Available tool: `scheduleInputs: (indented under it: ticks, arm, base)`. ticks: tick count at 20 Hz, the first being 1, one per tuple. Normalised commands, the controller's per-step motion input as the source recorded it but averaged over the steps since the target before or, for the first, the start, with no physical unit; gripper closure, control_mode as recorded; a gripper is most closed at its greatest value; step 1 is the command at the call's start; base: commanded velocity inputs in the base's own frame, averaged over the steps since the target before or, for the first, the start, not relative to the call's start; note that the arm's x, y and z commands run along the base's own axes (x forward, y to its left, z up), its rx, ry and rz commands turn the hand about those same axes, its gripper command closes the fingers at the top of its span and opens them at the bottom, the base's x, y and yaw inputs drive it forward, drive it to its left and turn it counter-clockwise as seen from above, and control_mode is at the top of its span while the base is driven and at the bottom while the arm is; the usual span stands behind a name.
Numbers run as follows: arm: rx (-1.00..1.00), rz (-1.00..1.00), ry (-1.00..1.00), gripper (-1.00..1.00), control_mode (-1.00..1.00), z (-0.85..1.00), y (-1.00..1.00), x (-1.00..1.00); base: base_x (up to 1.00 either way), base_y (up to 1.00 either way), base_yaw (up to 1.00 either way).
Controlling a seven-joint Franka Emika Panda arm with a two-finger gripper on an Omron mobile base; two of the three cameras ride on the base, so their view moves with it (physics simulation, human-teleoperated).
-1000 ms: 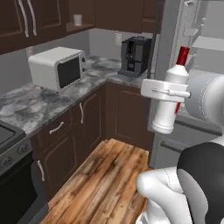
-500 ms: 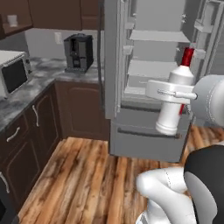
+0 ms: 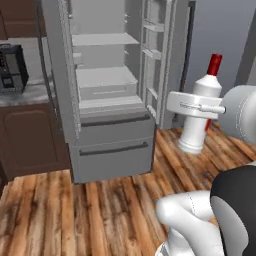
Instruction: There is a bowl on the dining counter. Grab a lemon wedge from the fridge and place it in the bowl. Then get the liquor bottle and glass cup from the cabinet and place them next to the bowl.
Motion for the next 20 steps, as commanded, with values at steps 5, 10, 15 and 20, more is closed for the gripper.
scheduleInputs:
  ticks: [5, 10, 15, 20]
  arm:
    - [0.00, 0.00, 0.00, 1.00, 1.00, 0.00, 0.00, 0.00]
    - [0.00, 0.00, 0.00, 1.00, 1.00, 0.00, 0.00, 0.00]
    - [0.00, 0.00, 0.00, 1.00, 1.00, 0.00, 0.00, 0.00]
    - [0.00, 0.00, 0.00, 1.00, 1.00, 0.00, 0.00, 0.00]
  base:
    - [-0.38, 0.00, -0.64]
    - [-0.30, -0.01, -0.65]
    - [-0.09, -0.12, -0.66]
    - [0.00, -0.38, -0.63]
